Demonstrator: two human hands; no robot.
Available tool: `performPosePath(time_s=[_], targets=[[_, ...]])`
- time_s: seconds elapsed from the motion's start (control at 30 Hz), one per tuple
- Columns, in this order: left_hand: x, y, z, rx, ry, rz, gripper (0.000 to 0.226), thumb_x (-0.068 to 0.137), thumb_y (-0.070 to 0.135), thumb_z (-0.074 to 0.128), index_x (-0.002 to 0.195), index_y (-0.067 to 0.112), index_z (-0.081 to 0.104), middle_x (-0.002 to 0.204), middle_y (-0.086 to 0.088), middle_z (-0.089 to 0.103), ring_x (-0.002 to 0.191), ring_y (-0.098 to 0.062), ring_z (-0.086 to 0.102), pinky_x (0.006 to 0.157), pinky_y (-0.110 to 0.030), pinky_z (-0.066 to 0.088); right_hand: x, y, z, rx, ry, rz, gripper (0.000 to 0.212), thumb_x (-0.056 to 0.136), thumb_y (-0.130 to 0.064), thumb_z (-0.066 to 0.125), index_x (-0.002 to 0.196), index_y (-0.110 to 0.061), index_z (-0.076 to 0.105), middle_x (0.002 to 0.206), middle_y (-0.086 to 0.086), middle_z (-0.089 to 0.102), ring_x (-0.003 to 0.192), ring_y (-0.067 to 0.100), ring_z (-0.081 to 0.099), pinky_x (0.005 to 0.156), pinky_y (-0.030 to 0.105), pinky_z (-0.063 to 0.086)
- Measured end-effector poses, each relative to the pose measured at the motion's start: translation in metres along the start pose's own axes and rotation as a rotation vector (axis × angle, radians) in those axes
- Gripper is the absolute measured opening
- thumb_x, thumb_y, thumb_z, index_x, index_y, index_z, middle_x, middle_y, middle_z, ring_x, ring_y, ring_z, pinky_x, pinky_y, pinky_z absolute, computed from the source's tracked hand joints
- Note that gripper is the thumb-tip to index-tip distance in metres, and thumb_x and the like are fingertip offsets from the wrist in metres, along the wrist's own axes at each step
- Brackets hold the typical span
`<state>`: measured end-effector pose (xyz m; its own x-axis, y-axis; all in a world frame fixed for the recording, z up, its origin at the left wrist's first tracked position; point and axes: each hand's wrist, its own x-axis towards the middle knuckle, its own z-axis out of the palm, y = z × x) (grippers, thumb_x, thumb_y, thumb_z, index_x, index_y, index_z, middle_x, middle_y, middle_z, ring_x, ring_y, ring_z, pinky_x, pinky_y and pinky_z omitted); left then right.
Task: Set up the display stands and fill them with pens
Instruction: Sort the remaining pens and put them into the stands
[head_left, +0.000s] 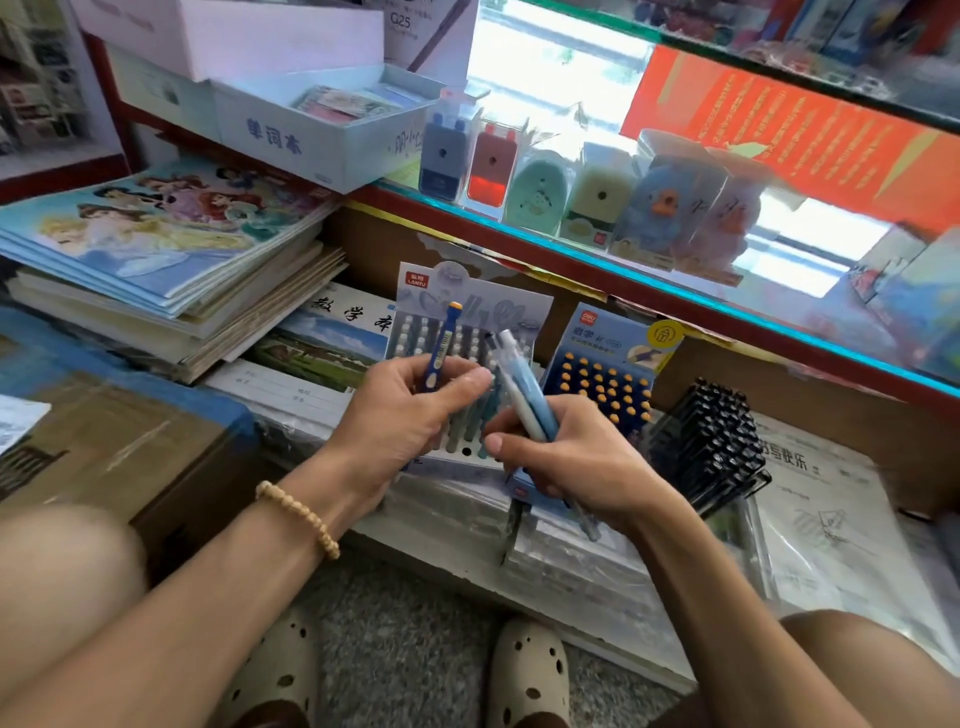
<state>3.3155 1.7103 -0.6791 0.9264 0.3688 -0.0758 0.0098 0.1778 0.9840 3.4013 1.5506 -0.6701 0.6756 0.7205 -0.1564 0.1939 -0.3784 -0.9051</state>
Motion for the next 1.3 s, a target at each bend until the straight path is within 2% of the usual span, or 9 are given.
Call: performPosePath(time_s=[0.1, 0.33, 0.47, 0.7, 0.8, 0.97, 1.1, 1.23, 1.3], targets=[[0.0, -0.001, 0.007, -0.007, -0.017, 0.016, 0.029, 0.074, 0.031, 0.072, 0.096, 0.013, 0.07, 0.057, 0.015, 0.059, 0.049, 0.002, 0.05, 0.044, -0.01, 0.035, 0.0, 0.004, 0.003, -0.078, -0.095, 0.007, 0.017, 0.09, -0.018, 0.073, 0.092, -0.001, 0.068, 0.056, -0.006, 0.058, 0.048, 0.008, 0.047, 0.046, 0.02, 0.041], [0.009, -0.005, 0.005, -0.188, 0.04, -0.072, 0.003, 0.087, 0.017, 0.07, 0.086, 0.015, 0.067, 0.065, 0.006, 0.055, 0.055, -0.006, 0.042, 0.04, -0.014, 0.033, -0.005, 0.01, 0.003, -0.137, -0.169, 0.024, 0.028, 0.092, -0.026, 0.071, 0.091, 0.001, 0.064, 0.058, -0.007, 0.052, 0.05, 0.01, 0.045, 0.047, 0.023, 0.039], [0.015, 0.003, -0.004, -0.283, 0.196, -0.048, 0.012, 0.091, 0.019, 0.067, 0.08, 0.019, 0.064, 0.066, 0.006, 0.055, 0.052, -0.003, 0.043, 0.041, -0.014, 0.033, -0.009, 0.016, -0.007, -0.175, -0.157, 0.065, 0.027, 0.088, -0.028, 0.075, 0.092, -0.001, 0.068, 0.065, 0.002, 0.053, 0.054, 0.014, 0.045, 0.05, 0.023, 0.039], [0.017, 0.014, -0.007, -0.174, 0.424, 0.084, 0.015, 0.089, 0.025, 0.07, 0.081, 0.016, 0.061, 0.067, 0.005, 0.059, 0.046, -0.001, 0.051, 0.04, -0.011, 0.038, -0.011, 0.014, -0.033, -0.229, 0.323, 0.109, 0.015, 0.09, -0.017, 0.072, 0.078, -0.009, 0.073, 0.061, 0.003, 0.059, 0.048, 0.007, 0.046, 0.046, 0.018, 0.038], [0.013, 0.01, 0.0, -0.05, 0.372, 0.134, 0.016, 0.084, 0.027, 0.074, 0.079, 0.017, 0.062, 0.068, 0.007, 0.058, 0.047, 0.004, 0.053, 0.046, -0.009, 0.04, -0.014, 0.006, -0.024, -0.063, 0.473, -0.035, 0.015, 0.087, -0.021, 0.076, 0.078, -0.01, 0.074, 0.068, 0.017, 0.063, 0.058, 0.016, 0.054, 0.056, 0.026, 0.048], [0.006, 0.003, 0.012, 0.019, 0.229, 0.157, 0.027, 0.068, 0.037, 0.077, 0.077, 0.018, 0.061, 0.076, 0.001, 0.071, 0.075, -0.009, 0.072, 0.067, -0.023, 0.055, -0.008, -0.006, 0.002, -0.071, 0.26, -0.143, 0.016, 0.076, -0.017, 0.085, 0.088, -0.013, 0.075, 0.072, -0.007, 0.07, 0.063, 0.001, 0.065, 0.06, 0.016, 0.051], [0.002, 0.003, 0.017, -0.036, 0.183, 0.094, 0.038, 0.07, 0.046, 0.069, 0.082, 0.01, 0.065, 0.07, 0.002, 0.066, 0.047, 0.001, 0.054, 0.045, -0.01, 0.041, -0.003, -0.002, 0.005, 0.018, 0.304, -0.151, 0.009, 0.083, -0.01, 0.078, 0.081, -0.017, 0.074, 0.067, -0.012, 0.07, 0.06, 0.0, 0.064, 0.059, 0.014, 0.049], [0.0, -0.012, 0.017, 0.007, 0.126, -0.012, 0.021, 0.085, 0.032, 0.071, 0.081, 0.012, 0.07, 0.076, -0.005, 0.072, 0.05, -0.005, 0.047, 0.043, -0.014, 0.036, -0.002, 0.001, 0.001, 0.399, 0.416, -0.015, 0.012, 0.083, -0.016, 0.077, 0.088, -0.007, 0.071, 0.095, 0.026, 0.071, 0.044, 0.007, 0.046, 0.043, 0.019, 0.037], [-0.001, -0.018, 0.02, 0.063, 0.071, -0.029, 0.008, 0.082, 0.018, 0.077, 0.081, 0.012, 0.072, 0.072, -0.005, 0.071, 0.05, -0.006, 0.049, 0.043, -0.014, 0.037, -0.001, 0.002, 0.001, 0.519, 0.411, 0.011, 0.011, 0.085, -0.015, 0.074, 0.089, -0.007, 0.068, 0.098, 0.028, 0.071, 0.045, 0.014, 0.04, 0.04, 0.021, 0.034]])
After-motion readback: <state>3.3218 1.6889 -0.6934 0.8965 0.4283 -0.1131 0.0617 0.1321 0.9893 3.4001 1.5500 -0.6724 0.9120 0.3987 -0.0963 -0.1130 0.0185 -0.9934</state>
